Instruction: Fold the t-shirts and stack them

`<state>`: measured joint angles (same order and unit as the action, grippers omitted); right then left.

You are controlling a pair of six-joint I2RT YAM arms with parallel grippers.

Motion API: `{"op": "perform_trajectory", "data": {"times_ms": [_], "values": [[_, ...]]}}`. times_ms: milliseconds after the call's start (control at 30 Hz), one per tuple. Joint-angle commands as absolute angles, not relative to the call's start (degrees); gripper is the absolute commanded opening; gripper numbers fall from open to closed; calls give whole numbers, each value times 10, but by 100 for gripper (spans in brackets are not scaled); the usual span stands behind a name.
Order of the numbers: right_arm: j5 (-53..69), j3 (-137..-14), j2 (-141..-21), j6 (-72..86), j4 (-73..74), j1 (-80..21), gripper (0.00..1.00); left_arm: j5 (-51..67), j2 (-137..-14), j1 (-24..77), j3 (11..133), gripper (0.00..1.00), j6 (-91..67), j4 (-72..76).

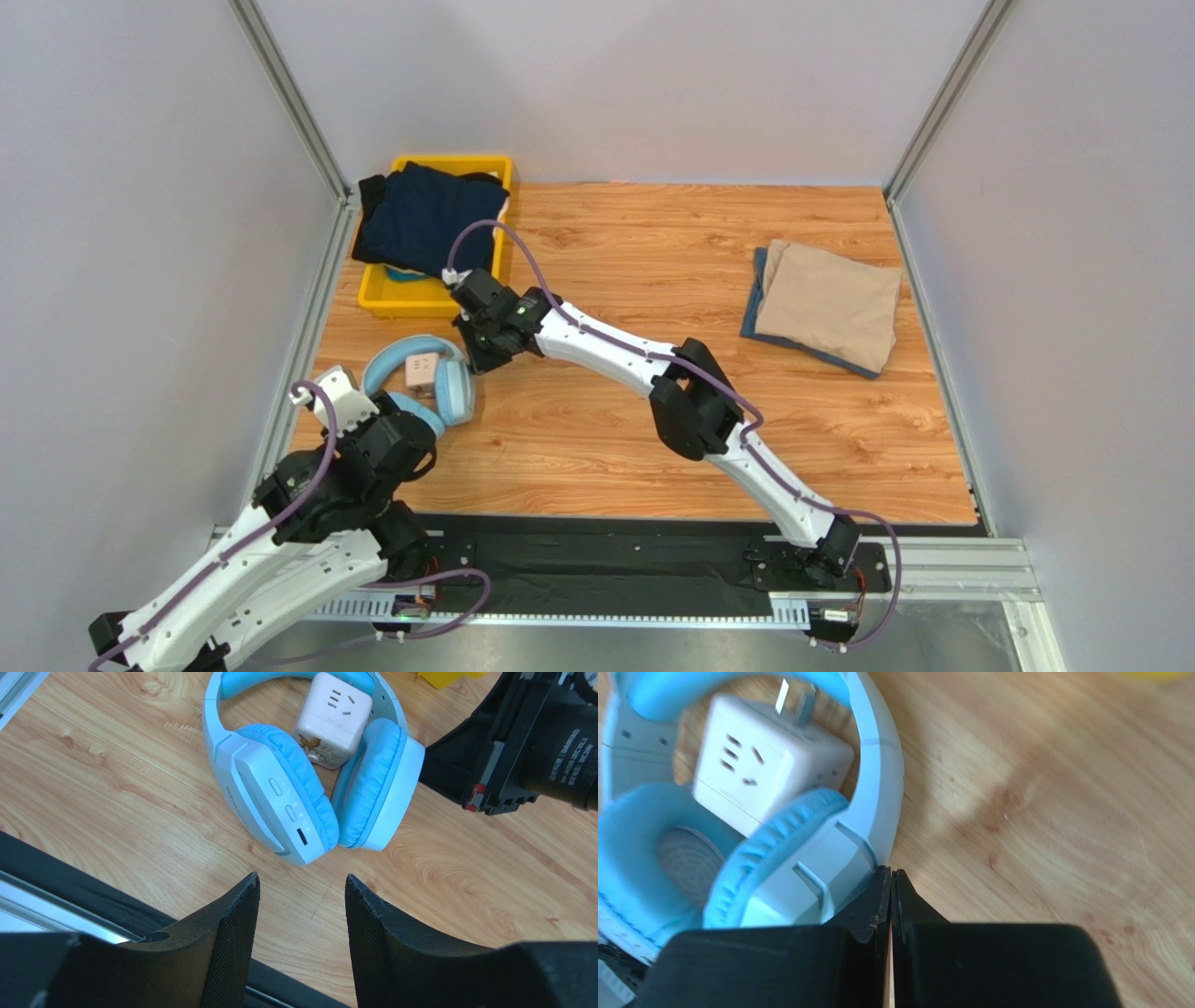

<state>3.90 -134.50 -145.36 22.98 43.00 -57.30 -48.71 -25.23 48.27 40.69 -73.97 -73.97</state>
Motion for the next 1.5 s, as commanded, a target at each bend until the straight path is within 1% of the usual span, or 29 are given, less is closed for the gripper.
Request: {"op": "perform_trajectory", "data": {"times_ms": [0, 67, 100, 133, 167, 233, 267, 300, 333, 367, 400, 433, 467, 500, 533, 567, 600, 667, 700, 800, 900, 1033, 1067, 1200, 1233, 1300, 1333, 1400, 1467], "values": [[57, -1415, -1472, 255, 376, -583, 0, -488, -258, 482, 412, 55, -726, -726], [56, -1413, -1470, 252, 374, -584, 2, -490, -265, 482, 417, 55, -721, -727], [55, -1405, -1465, 251, 372, -583, 7, -496, -267, 482, 423, 55, -718, -729], [55, -1393, -1451, 244, 371, -582, 15, -497, -269, 482, 424, 55, -715, -728], [45, -1379, -1438, 236, 371, -580, 27, -499, -269, 482, 425, 56, -688, -708], [27, -1313, -1389, 217, 370, -569, 31, -495, -266, 482, 424, 57, -638, -664], [12, -1284, -1370, 211, 370, -563, 38, -493, -266, 482, 422, 58, -608, -616], [3, -1234, -1352, 204, 367, -556, 41, -494, -267, 482, 418, 60, -568, -592], [2, -1204, -1329, 205, 368, -540, 48, -497, -271, 483, 415, 60, -544, -569], [-28, -1180, -1291, 207, 367, -530, 50, -498, -273, 482, 409, 61, -521, -516], [-32, -1157, -1267, 208, 366, -520, 50, -502, -278, 482, 406, 62, -476, -491], [-39, -1107, -1246, 211, 361, -500, 50, -506, -291, 482, 403, 62, -456, -465], [-45, -1087, -1205, 212, 359, -491, 63, -516, -300, 481, 399, 62, -437, -413], [-45, -1041, -1185, 206, 352, -481, 68, -518, -326, 480, 400, 60, -389, -385], [-47, -1021, -1167, 203, 348, -466, 72, -514, -344, 469, 403, 60, -368, -360], [-50, -1000, -1126, 201, 344, -460, 72, -490, -365, 458, 418, 58, -348, -322], [-47, -980, -1109, 200, 341, -453, 72, -471, -411, 447, 430, 58, -323, -309], [-45, -922, -1059, 206, 326, -439, 72, -421, -461, 418, 467, 58, -309, -287], [-42, -906, -1044, 208, 317, -431, 72, -414, -509, 414, 479, 58, -303, -280], [-30, -852, -1010, 217, 306, -425, 72, -391, -591, 397, 520, 59, -269, -256], [-30, -819, -998, 218, 304, -424, 73, -345, -652, 363, 553, 59, -237, -226], [-27, -785, -989, 220, 301, -420, 73, -260, -726, 291, 617, 59, -202, -193], [-25, -778, -987, 221, 300, -420, 72, -233, -744, 281, 632, 60, -188, -193], [-8, -738, -976, 233, 290, -419, 72, -194, -851, 223, 701, 65, -170, -211], [-9, -730, -971, 235, 288, -419, 72, -147, -866, 175, 717, 65, -178, -218], [10, -712, -955, 241, 281, -419, 71, -117, -897, 125, 725, 65, -221, -226], [9, -695, -948, 242, 279, -418, 71, -96, -905, 83, 729, 64, -232, -230], [7, -681, -933, 242, 273, -417, 68, -91, -918, 56, 726, 64, -229, -226], [11, -675, -931, 240, 272, -417, 67, -116, -925, 41, 726, 65, -221, -222]]}}
